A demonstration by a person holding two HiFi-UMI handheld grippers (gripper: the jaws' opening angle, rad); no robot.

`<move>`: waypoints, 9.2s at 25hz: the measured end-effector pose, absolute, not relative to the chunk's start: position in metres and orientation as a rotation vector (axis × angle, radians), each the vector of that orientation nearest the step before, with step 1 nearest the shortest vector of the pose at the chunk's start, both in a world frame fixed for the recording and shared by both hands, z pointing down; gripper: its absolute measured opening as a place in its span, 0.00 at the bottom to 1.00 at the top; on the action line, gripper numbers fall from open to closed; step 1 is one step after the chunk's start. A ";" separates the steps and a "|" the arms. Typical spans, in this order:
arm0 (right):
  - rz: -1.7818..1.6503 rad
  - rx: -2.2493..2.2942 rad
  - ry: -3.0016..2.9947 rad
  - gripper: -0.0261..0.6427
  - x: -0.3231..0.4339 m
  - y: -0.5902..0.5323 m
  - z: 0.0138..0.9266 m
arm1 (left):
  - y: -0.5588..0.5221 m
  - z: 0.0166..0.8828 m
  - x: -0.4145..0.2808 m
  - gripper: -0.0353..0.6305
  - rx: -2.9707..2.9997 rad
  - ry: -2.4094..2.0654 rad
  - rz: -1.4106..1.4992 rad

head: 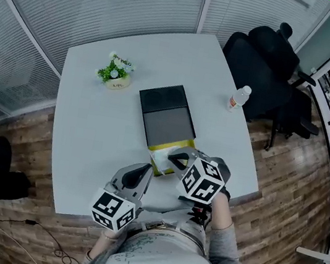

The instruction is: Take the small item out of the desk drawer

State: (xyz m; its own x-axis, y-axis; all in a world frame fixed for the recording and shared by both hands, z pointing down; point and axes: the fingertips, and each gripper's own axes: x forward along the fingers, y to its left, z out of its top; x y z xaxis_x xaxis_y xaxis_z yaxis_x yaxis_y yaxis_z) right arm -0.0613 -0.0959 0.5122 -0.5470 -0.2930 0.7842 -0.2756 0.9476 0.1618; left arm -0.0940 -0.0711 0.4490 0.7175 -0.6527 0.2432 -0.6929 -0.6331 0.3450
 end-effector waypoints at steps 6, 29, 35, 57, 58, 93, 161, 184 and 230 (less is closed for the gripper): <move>-0.060 0.335 -2.180 0.04 -0.018 -0.102 0.509 | -0.078 0.441 -0.048 0.05 2.486 -1.102 0.111; -0.033 0.300 -2.192 0.04 0.077 -0.125 0.517 | -0.084 0.437 0.035 0.05 2.470 -1.179 0.093; -0.014 0.322 -2.194 0.04 0.085 -0.125 0.522 | -0.082 0.439 0.035 0.05 2.474 -1.180 0.117; 0.125 0.438 -2.124 0.04 0.127 -0.139 0.559 | -0.079 0.444 0.038 0.05 2.471 -1.152 0.119; 0.134 0.441 -2.118 0.04 0.129 -0.140 0.564 | -0.079 0.444 0.037 0.05 2.469 -1.154 0.118; 0.241 0.346 -1.909 0.04 0.147 -0.146 0.723 | -0.073 0.456 0.030 0.05 2.430 -1.158 0.147; 0.327 0.401 -1.895 0.27 0.152 -0.152 0.710 | -0.066 0.455 0.022 0.05 2.449 -1.113 0.117; 0.367 0.419 -1.949 0.34 0.150 -0.141 0.684 | -0.070 0.454 0.014 0.05 2.459 -1.101 0.136; 0.140 0.634 -2.520 0.04 0.092 -0.111 0.541 | -0.084 0.469 0.003 0.05 2.430 -1.131 0.211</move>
